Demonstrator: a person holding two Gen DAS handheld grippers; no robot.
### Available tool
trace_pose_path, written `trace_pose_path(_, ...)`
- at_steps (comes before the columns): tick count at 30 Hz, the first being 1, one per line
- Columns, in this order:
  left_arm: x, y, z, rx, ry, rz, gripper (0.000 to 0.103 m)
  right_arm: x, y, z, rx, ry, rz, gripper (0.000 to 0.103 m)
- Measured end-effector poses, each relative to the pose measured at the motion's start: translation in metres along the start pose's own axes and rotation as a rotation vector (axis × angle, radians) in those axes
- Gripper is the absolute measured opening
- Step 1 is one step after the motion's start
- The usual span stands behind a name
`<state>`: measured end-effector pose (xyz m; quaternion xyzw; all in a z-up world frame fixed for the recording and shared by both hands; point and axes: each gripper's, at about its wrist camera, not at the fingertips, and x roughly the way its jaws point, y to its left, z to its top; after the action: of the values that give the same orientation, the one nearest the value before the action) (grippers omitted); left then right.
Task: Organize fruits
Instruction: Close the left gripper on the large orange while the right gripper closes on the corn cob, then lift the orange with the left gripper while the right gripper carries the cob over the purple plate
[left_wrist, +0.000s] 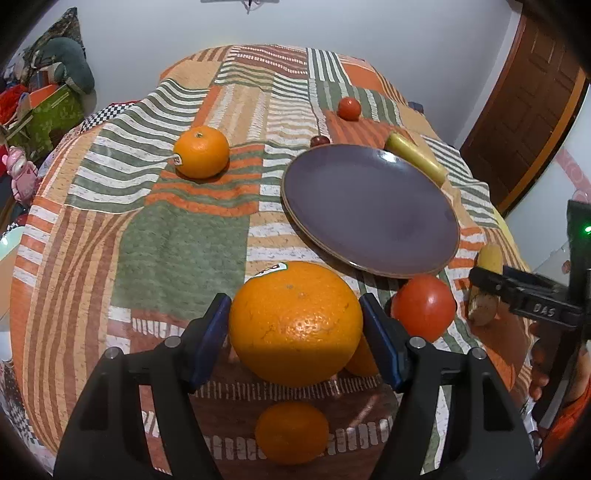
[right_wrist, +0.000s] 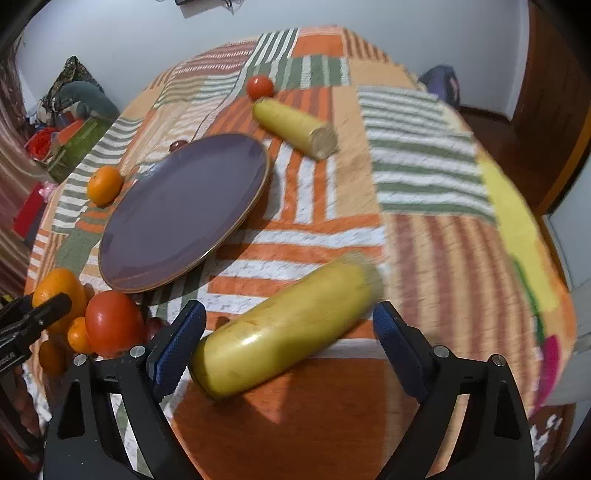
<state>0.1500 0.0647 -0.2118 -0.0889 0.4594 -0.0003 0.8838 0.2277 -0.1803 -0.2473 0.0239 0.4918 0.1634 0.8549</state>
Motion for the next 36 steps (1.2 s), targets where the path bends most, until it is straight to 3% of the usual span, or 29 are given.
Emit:
trace_pose_path(4,-0.002,0.001,0.002,0.000,-0.011,0.009,0.070,0.003,-0.004,0.002,0.014,0.012,0.045,0.092)
trace_pose_path(10,-0.005,0.002,0.004,-0.004,-0.021,0.012,0.070,0.003,-0.001,0.007,-0.052,0.010,0.038,0.085)
trace_pose_path(15,-0.012,0.004,0.008,-0.004,-0.042,0.019,0.070,-0.006,-0.007,0.006,-0.085,0.034,0.101,0.061)
trace_pose_path(21,-0.023,0.002,0.016,0.006,-0.082,0.024,0.070,-0.021,-0.010,0.003,-0.146,0.035,0.082,0.048)
trace_pose_path(27,-0.035,-0.003,0.024,0.021,-0.123,0.025,0.070,-0.011,-0.008,0.009,-0.136,0.052,0.067,0.053)
trace_pose_path(31,-0.040,-0.007,0.026,0.024,-0.136,0.018,0.070,0.011,-0.010,0.014,-0.061,0.098,0.126,0.059)
trace_pose_path(36,-0.045,-0.008,0.026,0.031,-0.149,0.018,0.070,0.019,0.001,0.016,-0.098,0.068,0.069,0.060)
